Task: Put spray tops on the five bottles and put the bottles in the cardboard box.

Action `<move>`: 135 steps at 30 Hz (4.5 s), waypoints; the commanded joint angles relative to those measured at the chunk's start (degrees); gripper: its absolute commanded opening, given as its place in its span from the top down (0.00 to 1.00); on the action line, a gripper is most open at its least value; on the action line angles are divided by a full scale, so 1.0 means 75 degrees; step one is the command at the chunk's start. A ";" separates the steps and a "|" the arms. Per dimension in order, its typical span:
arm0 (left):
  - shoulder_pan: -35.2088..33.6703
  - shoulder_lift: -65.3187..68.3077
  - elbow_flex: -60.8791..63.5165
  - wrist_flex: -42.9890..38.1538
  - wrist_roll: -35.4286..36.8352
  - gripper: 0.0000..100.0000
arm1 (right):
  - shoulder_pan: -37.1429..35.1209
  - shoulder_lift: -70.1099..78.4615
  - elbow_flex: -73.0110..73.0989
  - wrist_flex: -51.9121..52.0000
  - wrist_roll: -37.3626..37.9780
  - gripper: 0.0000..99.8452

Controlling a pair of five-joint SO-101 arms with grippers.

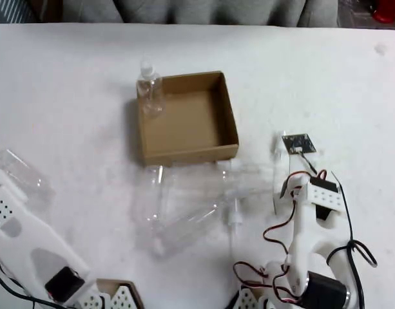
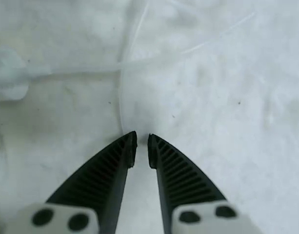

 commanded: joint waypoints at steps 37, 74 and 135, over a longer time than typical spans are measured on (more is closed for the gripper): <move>0.0322 0.1553 -0.1536 0.0082 0.4642 0.98 | -0.0041 -0.0217 -0.0023 0.0088 0.0059 0.98; 0.0264 -0.1870 0.3997 0.0105 0.4571 0.98 | -0.0229 -0.0182 -0.0070 0.0029 0.0070 0.98; 0.2714 -0.9219 1.3855 -0.3528 -0.9084 0.70 | -0.0264 -0.0182 -0.0047 -0.0100 0.0070 0.98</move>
